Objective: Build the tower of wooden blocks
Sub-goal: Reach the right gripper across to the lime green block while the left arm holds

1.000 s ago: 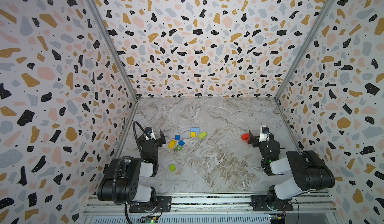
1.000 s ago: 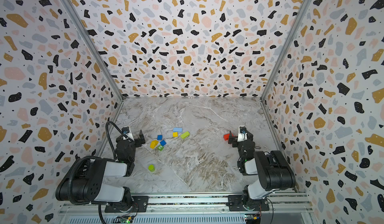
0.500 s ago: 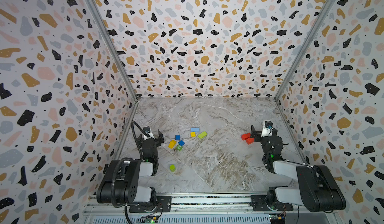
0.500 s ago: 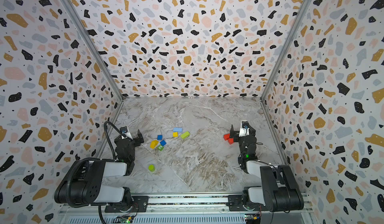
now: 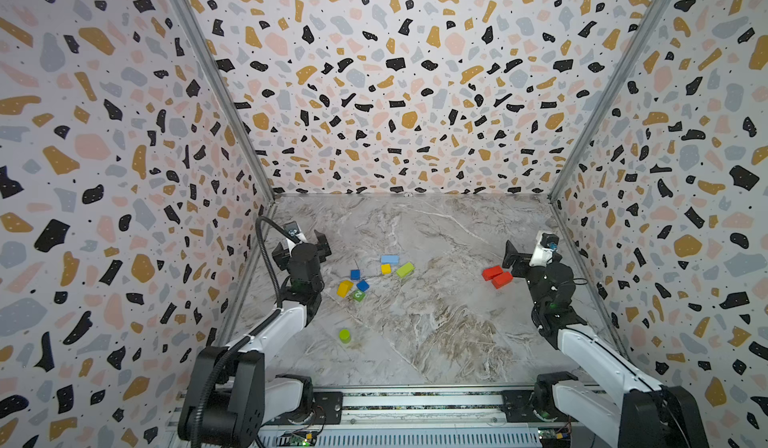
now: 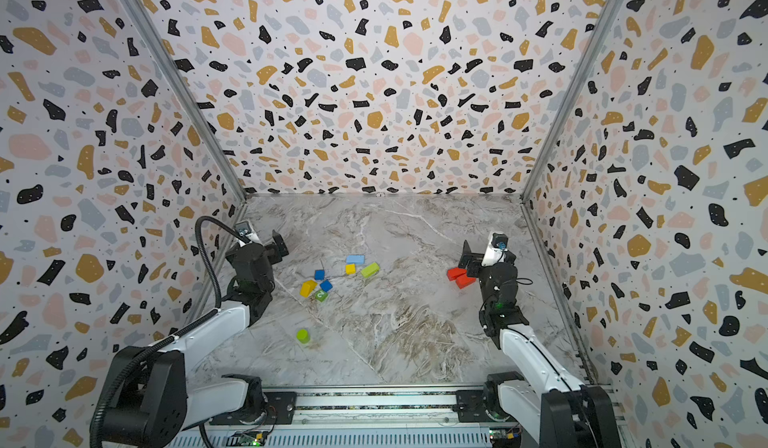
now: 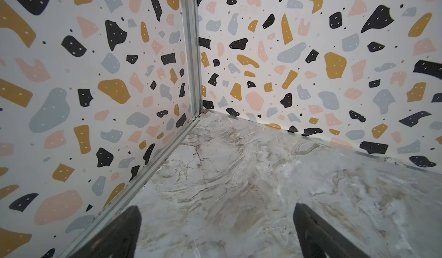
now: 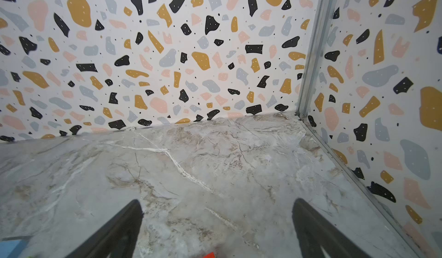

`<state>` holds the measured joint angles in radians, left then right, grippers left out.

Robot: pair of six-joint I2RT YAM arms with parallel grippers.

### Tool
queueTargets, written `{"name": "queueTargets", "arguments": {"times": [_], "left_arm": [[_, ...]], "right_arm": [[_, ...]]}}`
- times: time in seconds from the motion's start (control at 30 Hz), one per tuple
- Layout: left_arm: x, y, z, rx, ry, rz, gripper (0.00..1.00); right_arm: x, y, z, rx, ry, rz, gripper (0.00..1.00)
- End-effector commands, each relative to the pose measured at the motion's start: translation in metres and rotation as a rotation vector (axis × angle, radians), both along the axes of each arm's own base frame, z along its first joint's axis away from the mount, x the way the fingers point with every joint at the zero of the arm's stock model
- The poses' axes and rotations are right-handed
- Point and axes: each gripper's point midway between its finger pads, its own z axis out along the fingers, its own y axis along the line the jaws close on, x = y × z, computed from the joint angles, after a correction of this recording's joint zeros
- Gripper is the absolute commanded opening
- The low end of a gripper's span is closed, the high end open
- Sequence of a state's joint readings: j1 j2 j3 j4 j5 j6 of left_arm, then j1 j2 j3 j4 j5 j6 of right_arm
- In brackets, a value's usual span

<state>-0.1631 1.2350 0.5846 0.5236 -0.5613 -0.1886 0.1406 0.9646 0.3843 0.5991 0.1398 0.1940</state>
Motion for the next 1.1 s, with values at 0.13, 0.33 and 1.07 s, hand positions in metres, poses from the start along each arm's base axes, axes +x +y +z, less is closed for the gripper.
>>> {"name": "queueTargets", "arguments": {"times": [0.13,0.33,1.07], "left_arm": [[0.001,-0.067,0.035,-0.127,0.056,-0.167,1.0],[-0.008,-0.131,0.039,-0.191,0.166,-0.485,1.0],[-0.02,-0.083,-0.007,-0.229,0.221,-0.072,1.0]], "right_arm": [[-0.012,0.009,0.017,0.135,0.131,0.033,0.99],[-0.011,0.031,0.01,0.192,0.201,0.149,0.95],[0.028,0.189,-0.053,-0.12,0.633,0.597,0.92]]}}
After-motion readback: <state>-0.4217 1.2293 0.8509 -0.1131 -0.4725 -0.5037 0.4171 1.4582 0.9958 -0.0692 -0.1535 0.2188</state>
